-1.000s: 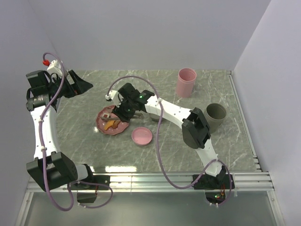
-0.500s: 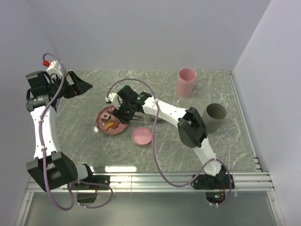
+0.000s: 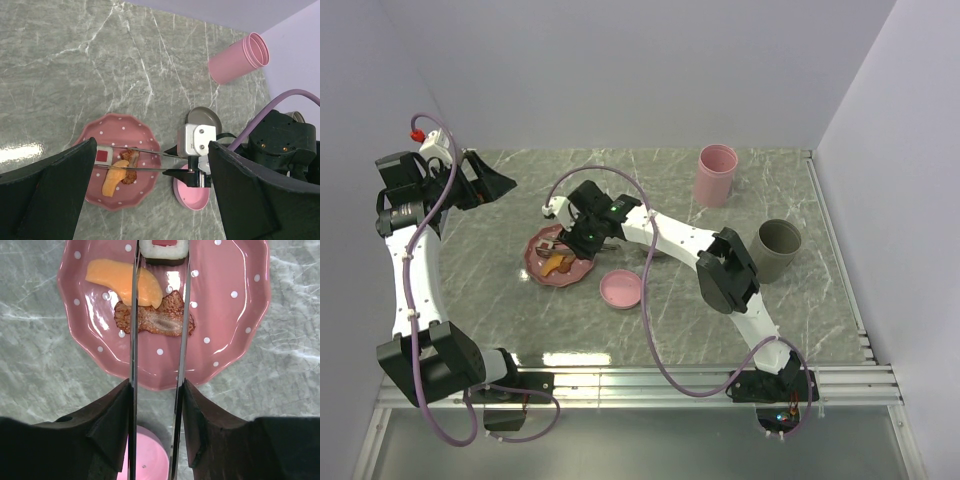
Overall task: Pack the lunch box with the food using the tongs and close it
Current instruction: Pick up the food using the clamp, then place the food into the lunch box
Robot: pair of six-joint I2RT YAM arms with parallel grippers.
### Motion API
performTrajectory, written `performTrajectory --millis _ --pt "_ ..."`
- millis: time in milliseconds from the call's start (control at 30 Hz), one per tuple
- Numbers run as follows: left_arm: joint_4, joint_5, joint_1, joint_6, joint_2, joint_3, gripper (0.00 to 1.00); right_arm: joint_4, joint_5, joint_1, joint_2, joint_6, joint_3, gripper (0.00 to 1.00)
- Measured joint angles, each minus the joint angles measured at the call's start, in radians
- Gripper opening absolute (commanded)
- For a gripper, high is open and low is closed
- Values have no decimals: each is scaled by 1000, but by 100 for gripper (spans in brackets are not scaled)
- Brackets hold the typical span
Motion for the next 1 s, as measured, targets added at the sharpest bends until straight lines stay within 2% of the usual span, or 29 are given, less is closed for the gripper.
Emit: performTrajectory --millis 333,600,833,1000 --pt "0 -7 0 -2 0 0 99 -7 -12 0 -16 18 -2 41" --pt "-3 -6 0 -10 0 0 99 -22 -86 -42 -163 57 -5 39" --pt "0 -6 0 -16 0 0 99 -32 -145 -166 -304 93 -19 38" --pt "2 0 0 -23 0 0 99 -44 -162 -309 -383 104 -48 38"
